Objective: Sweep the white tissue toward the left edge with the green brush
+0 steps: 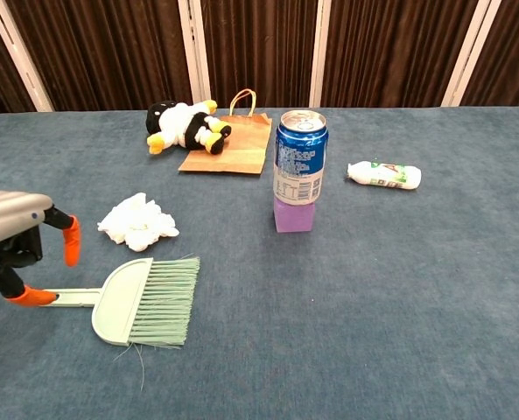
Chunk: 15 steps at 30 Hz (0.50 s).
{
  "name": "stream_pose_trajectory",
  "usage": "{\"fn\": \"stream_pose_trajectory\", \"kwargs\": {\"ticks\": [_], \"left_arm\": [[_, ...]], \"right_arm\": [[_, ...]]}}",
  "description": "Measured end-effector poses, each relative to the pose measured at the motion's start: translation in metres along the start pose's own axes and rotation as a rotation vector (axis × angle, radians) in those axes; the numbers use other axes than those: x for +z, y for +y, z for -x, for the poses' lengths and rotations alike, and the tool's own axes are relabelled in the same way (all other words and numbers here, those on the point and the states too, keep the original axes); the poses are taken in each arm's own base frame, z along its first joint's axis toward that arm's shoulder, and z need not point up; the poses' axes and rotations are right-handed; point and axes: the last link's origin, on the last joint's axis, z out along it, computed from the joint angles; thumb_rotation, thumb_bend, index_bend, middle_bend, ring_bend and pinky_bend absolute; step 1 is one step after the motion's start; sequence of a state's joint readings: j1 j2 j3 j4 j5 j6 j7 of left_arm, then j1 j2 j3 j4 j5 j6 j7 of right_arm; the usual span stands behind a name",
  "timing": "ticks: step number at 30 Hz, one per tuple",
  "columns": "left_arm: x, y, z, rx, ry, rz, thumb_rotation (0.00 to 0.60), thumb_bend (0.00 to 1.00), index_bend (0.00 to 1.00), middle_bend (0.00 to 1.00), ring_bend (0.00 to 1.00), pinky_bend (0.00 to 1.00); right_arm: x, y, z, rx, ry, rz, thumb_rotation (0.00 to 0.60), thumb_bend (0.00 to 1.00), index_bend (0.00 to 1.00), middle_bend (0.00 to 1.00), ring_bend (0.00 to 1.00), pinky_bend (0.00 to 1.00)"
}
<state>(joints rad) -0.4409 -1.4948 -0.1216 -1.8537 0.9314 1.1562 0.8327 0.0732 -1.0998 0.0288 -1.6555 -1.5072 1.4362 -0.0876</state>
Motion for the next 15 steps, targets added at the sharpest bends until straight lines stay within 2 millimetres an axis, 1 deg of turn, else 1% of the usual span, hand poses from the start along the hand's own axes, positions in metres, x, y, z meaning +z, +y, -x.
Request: {"fn": "stream_pose_trajectory", "kwargs": {"ticks": [6, 15], "left_arm": [[0.009, 0.015, 0.009, -0.008, -0.036, -0.016, 0.600, 0.40, 0.46, 1.00, 1.00, 1.00], [0.015, 0.022, 0.021, 0.000, -0.062, -0.040, 0.600, 0.40, 0.45, 1.00, 1.00, 1.00]], "right_arm": [[0.000, -0.001, 0.001, 0.010, 0.000, -0.003, 0.600, 0.36, 0.00, 0.00, 0.00, 0.04], [0.001, -0.001, 0.000, 0.025, 0.001, -0.003, 0.600, 0.36, 0.00, 0.00, 0.00, 0.04]]}}
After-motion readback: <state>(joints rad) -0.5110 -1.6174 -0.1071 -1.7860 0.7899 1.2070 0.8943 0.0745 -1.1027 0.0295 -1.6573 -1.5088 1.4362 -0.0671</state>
